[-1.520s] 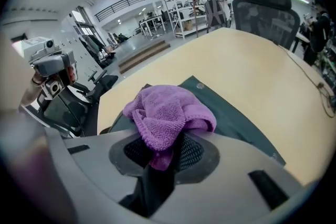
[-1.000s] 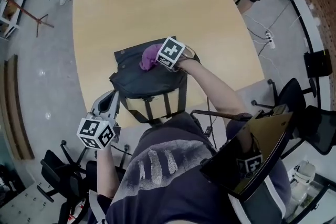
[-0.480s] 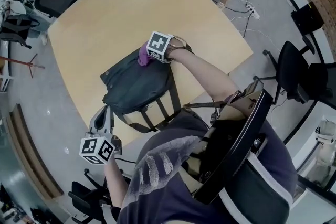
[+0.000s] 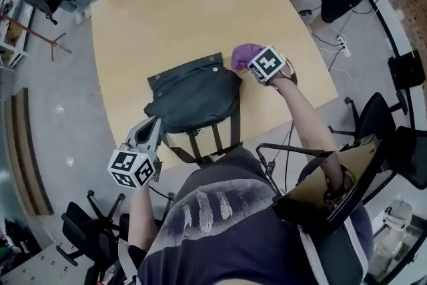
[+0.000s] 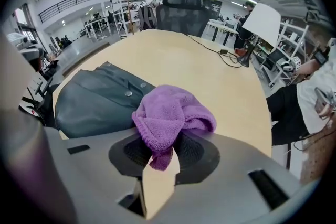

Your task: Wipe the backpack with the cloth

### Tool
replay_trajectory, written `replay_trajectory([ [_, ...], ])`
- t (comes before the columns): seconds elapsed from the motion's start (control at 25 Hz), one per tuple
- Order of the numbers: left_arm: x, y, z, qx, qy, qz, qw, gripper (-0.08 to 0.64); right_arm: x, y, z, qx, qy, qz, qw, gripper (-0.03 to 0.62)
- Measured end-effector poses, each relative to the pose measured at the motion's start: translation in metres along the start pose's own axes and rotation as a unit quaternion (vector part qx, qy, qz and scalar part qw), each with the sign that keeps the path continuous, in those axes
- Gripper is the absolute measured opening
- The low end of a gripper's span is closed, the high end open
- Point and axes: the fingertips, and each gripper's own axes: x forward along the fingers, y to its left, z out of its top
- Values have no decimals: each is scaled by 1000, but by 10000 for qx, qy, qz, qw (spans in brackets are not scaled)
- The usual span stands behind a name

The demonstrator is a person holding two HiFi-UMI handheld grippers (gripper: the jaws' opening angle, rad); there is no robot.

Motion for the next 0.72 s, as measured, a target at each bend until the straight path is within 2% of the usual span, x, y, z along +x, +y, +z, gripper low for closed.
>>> replay_trajectory([
  [0.2, -7, 3, -8, -65, -88, -17, 9999, 6, 22, 64, -9, -183, 6, 388, 9991, 98],
  [0.4, -13, 7, -15, -189, -181, 44, 9996, 6, 21, 87, -11, -369, -37, 68, 9993, 100],
  [0.52, -21, 15, -21, -207, -155, 35, 9997, 6, 18, 112, -9, -472, -84, 90, 9988, 100],
  [0.72, -25, 17, -26, -269, -264, -22, 9993, 6, 8, 153, 5, -953, -184, 230, 9950, 100],
])
